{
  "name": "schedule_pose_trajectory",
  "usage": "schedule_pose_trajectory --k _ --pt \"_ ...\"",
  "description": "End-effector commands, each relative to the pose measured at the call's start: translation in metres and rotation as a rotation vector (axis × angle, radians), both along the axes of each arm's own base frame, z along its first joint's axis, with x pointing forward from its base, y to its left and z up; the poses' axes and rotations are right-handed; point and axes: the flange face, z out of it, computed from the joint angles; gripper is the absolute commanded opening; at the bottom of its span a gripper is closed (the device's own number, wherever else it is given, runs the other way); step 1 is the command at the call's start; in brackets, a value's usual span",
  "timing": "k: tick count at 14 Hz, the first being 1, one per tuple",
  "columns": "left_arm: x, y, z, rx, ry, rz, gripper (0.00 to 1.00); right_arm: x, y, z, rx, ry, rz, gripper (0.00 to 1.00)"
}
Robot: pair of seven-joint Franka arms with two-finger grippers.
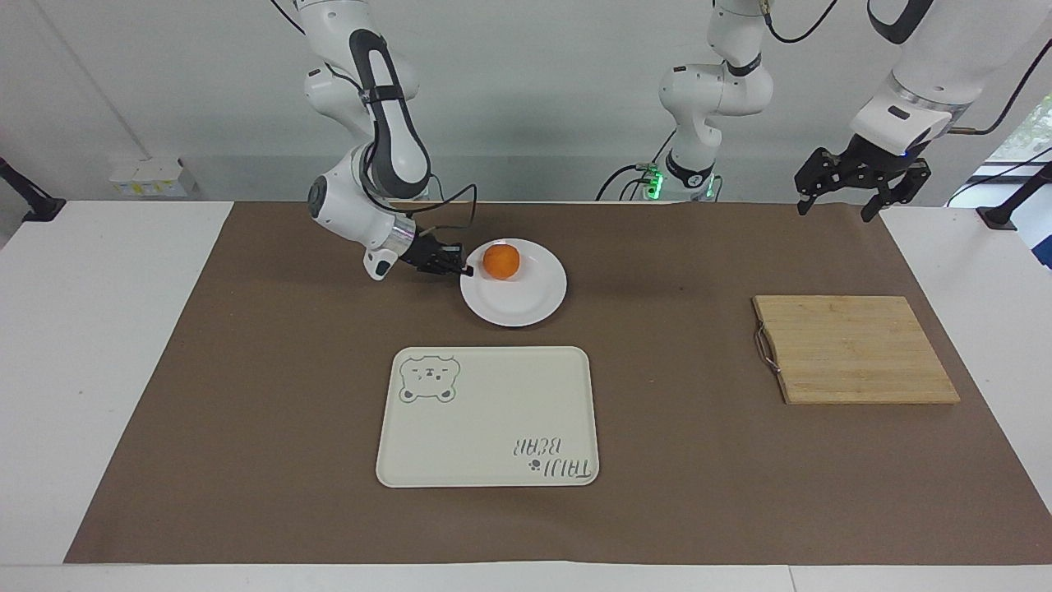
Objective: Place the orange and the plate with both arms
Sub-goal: 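Grip the plate rim with the right gripper and slide it onto the tray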
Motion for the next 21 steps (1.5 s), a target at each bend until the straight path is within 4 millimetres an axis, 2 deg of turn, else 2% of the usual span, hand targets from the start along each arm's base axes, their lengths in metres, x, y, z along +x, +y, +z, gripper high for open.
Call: schedule_pose_trajectory --k 1,8,14,15,17,20,21 --pt "-0.006 0.002 0.002 0.015 -0.015 0.011 1.00 0.019 0.006 0.003 0.020 -0.016 -0.016 0.00" --pt "-0.006 0.002 0.002 0.015 -0.015 0.011 1.00 0.041 0.008 0.050 0.103 -0.047 0.029 0.00" --pt "-0.006 0.002 0.002 0.015 -0.015 0.013 1.00 0.075 -0.024 0.097 0.172 -0.076 0.042 0.00" --pt "-0.006 0.002 0.002 0.015 -0.015 0.011 1.00 0.084 -0.032 0.102 0.180 -0.083 0.034 0.00" --pt "-0.006 0.002 0.002 0.015 -0.015 0.013 1.00 0.106 -0.035 0.110 0.177 -0.101 0.017 0.00" --pt "-0.006 0.002 0.002 0.015 -0.015 0.013 1.00 0.148 -0.040 0.127 0.144 -0.119 -0.021 0.00" --pt "-0.006 0.002 0.002 0.015 -0.015 0.011 1.00 0.166 -0.049 0.132 0.138 -0.142 -0.032 0.00"
